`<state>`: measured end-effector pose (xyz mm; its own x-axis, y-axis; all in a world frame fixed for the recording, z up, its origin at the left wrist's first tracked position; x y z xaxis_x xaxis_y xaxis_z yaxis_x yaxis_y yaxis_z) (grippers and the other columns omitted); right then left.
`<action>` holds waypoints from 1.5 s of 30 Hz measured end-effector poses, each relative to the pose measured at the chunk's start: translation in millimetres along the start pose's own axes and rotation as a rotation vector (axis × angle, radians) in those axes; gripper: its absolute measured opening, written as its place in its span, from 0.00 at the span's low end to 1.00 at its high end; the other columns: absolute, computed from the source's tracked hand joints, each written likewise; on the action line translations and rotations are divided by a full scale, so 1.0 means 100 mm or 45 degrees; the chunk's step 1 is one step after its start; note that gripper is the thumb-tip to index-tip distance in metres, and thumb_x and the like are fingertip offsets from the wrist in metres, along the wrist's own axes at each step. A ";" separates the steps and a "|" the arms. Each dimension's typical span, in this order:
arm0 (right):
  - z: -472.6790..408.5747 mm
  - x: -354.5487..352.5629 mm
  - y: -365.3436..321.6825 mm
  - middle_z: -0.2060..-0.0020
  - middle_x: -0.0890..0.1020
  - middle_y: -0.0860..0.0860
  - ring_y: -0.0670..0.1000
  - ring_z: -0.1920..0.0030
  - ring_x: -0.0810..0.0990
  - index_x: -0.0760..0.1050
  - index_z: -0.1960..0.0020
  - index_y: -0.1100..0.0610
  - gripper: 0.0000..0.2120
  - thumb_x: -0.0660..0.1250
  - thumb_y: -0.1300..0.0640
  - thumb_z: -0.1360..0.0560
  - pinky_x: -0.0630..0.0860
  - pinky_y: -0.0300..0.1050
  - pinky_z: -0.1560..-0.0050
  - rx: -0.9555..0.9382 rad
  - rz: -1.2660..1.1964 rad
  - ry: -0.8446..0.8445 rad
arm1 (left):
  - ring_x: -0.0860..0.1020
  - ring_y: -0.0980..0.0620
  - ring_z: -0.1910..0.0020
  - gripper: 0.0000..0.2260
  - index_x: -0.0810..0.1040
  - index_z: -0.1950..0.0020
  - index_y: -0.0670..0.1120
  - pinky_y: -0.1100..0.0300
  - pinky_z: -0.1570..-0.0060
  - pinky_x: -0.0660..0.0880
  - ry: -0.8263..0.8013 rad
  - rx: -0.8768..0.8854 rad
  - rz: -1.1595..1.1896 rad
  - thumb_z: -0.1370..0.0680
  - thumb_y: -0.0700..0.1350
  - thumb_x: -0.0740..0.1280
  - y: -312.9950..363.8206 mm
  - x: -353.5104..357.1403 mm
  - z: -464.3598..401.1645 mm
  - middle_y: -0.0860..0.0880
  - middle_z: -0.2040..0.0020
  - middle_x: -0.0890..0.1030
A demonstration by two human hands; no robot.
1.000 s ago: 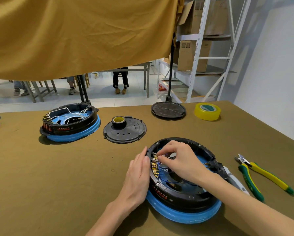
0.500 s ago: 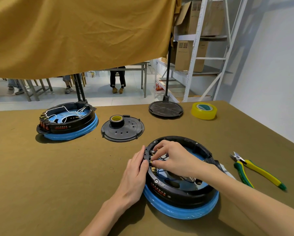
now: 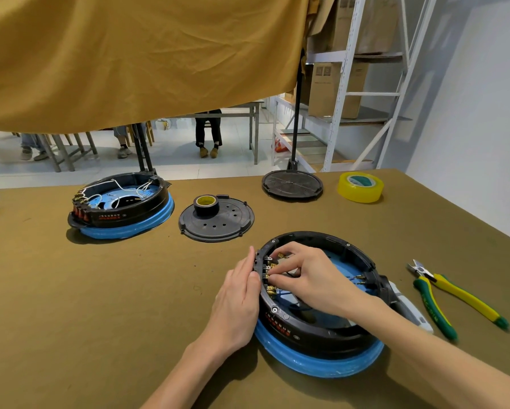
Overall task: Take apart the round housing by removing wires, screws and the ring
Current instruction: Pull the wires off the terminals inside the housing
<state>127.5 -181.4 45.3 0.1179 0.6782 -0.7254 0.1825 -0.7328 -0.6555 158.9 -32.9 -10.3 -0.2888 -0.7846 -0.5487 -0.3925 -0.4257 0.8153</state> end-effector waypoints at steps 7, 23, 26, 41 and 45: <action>0.04 0.00 -0.03 0.37 0.79 0.42 0.42 0.37 0.76 0.88 0.49 0.47 0.06 0.72 0.50 0.22 0.77 0.49 0.38 -0.001 0.025 0.032 | 0.49 0.90 0.38 0.30 0.50 0.17 0.59 0.87 0.45 0.49 0.006 0.001 -0.030 0.19 0.63 0.42 0.00 0.01 -0.01 0.70 0.28 0.58; 0.04 -0.01 -0.08 0.41 0.79 0.43 0.42 0.40 0.75 0.88 0.50 0.48 0.06 0.73 0.50 0.23 0.76 0.49 0.39 0.034 0.055 0.052 | 0.48 0.90 0.38 0.31 0.49 0.16 0.58 0.88 0.44 0.48 -0.001 0.001 -0.027 0.19 0.64 0.42 0.00 0.01 -0.01 0.68 0.27 0.57; 0.04 -0.01 -0.07 0.42 0.79 0.43 0.42 0.40 0.76 0.88 0.51 0.47 0.06 0.73 0.49 0.23 0.76 0.50 0.39 0.042 0.053 0.075 | 0.48 0.89 0.37 0.30 0.50 0.16 0.59 0.86 0.43 0.50 0.018 0.011 -0.028 0.19 0.64 0.42 -0.01 0.00 -0.01 0.69 0.27 0.57; 0.10 -0.08 -0.04 0.44 0.80 0.38 0.42 0.40 0.75 0.87 0.56 0.45 0.05 0.73 0.47 0.25 0.76 0.53 0.40 0.105 0.137 0.145 | 0.51 0.87 0.36 0.31 0.51 0.16 0.58 0.86 0.44 0.51 0.007 0.030 -0.046 0.19 0.64 0.42 0.01 -0.03 0.00 0.69 0.28 0.59; 0.11 -0.10 -0.05 0.40 0.79 0.41 0.42 0.37 0.75 0.87 0.57 0.46 0.03 0.75 0.49 0.26 0.73 0.52 0.35 0.122 0.075 0.184 | 0.52 0.87 0.37 0.30 0.51 0.16 0.57 0.87 0.44 0.52 -0.010 0.030 -0.046 0.18 0.63 0.43 0.03 -0.03 0.01 0.65 0.24 0.61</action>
<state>114.3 -185.0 52.9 0.2659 0.6300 -0.7297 0.0784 -0.7686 -0.6350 157.9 -31.1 -6.8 -0.2806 -0.7654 -0.5791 -0.4232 -0.4429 0.7904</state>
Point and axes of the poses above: each hand's wrist, its own z-axis away from the middle knuckle, its own x-axis out of the palm, y = z × x, the point moved 6 cm from there along -z, towards the middle knuckle
